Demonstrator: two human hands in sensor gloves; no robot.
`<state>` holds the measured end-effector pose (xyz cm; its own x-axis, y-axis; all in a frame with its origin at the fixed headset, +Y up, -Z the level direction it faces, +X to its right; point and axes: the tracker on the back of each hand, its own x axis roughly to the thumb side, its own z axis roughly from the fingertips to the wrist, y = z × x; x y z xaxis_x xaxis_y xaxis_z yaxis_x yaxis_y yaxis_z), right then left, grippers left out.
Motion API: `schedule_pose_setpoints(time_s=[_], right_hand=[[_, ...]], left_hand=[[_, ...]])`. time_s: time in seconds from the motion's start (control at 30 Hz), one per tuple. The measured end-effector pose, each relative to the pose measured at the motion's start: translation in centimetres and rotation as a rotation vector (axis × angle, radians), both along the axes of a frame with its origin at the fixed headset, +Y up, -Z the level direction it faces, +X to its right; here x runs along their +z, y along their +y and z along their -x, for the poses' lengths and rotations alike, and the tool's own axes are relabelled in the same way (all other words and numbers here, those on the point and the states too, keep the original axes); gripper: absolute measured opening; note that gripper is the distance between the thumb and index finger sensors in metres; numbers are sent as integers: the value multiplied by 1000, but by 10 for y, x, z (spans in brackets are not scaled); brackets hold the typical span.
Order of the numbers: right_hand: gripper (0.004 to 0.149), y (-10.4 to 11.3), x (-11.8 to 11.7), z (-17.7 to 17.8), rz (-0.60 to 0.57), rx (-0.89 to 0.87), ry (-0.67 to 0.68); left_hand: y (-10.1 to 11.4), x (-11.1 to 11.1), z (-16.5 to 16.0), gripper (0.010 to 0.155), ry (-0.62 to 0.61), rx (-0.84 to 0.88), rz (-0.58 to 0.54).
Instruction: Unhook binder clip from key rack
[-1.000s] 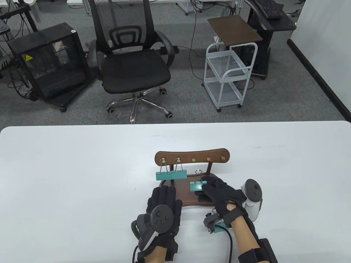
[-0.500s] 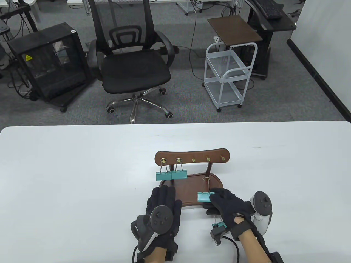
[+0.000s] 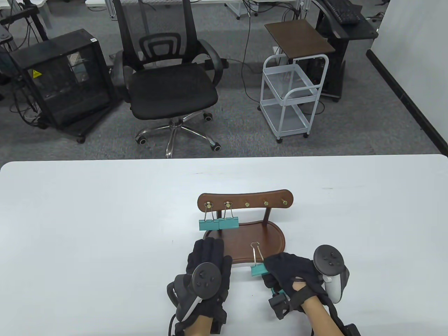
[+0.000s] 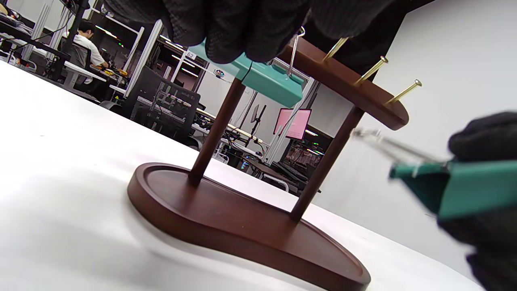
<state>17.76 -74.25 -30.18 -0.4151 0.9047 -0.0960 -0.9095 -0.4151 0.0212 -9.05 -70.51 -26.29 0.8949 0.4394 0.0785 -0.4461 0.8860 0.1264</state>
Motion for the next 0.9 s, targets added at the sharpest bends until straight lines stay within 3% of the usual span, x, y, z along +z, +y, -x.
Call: schedule_pose_setpoints(time_s=[0.37,0.53,0.9], right_hand=[[44,-3,-1,30,139,459,12],[43,-1,-4,43,113,628,26],[43,-4,-7,50,150,613,17]], left_hand=[[0,0,1,61,2,6,0],[0,-1,1,61,4,15,-1],[0,-2,1,61,8,26,1]])
